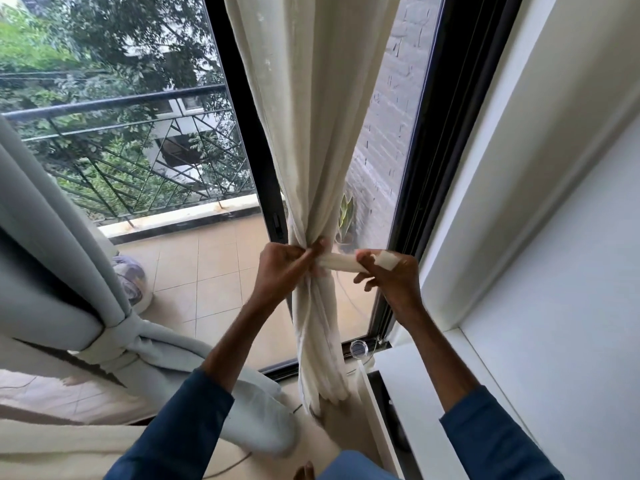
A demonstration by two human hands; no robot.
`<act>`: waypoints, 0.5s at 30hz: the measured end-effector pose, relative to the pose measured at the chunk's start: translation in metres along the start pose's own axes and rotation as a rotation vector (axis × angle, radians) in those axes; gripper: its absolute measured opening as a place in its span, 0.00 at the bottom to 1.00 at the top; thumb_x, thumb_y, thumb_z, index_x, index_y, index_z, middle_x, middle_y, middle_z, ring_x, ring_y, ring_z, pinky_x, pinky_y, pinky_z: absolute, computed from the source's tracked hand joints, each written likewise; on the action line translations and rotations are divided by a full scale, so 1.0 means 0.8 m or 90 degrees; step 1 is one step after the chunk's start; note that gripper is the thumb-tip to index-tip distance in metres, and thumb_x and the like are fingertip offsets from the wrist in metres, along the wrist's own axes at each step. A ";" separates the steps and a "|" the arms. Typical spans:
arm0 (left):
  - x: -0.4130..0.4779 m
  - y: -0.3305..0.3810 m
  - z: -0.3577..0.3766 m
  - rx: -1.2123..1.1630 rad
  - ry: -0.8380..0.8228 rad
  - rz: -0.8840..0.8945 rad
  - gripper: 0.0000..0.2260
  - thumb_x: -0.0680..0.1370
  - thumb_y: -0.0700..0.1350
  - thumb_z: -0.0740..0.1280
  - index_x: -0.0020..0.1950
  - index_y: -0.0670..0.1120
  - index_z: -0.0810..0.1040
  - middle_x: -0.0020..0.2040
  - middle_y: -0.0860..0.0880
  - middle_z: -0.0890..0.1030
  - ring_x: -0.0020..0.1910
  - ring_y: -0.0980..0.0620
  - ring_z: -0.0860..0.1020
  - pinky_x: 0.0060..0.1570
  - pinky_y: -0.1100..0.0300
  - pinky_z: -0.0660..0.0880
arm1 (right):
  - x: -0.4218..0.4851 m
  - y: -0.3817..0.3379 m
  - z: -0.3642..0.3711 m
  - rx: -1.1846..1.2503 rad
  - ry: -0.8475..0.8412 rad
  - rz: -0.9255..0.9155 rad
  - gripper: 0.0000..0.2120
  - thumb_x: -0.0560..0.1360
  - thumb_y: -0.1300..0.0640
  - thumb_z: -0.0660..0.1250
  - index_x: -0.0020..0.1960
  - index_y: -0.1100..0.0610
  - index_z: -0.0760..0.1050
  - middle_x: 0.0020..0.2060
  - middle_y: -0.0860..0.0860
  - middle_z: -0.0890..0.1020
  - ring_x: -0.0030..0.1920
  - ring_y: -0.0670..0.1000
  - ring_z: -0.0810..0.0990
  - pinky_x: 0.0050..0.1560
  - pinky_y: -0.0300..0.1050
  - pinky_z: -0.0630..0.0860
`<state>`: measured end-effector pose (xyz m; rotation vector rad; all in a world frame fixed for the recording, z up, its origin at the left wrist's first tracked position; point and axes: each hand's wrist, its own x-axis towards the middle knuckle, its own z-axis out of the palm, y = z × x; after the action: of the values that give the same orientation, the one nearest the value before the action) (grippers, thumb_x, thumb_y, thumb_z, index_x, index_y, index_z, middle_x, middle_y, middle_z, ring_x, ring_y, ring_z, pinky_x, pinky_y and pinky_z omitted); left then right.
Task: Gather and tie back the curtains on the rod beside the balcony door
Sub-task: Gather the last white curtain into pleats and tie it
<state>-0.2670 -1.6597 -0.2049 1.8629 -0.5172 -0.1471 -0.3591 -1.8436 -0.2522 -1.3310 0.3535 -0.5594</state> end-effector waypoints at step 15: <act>0.002 -0.013 -0.017 -0.099 -0.049 0.008 0.11 0.74 0.50 0.76 0.48 0.42 0.84 0.41 0.43 0.86 0.41 0.47 0.85 0.38 0.46 0.82 | 0.037 0.023 -0.048 0.178 0.028 0.299 0.13 0.69 0.59 0.72 0.52 0.62 0.81 0.36 0.51 0.86 0.33 0.43 0.84 0.30 0.29 0.77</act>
<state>-0.2581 -1.6457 -0.2092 1.7070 -0.5541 -0.2452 -0.3524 -1.8891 -0.2759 -0.9247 0.5827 -0.2321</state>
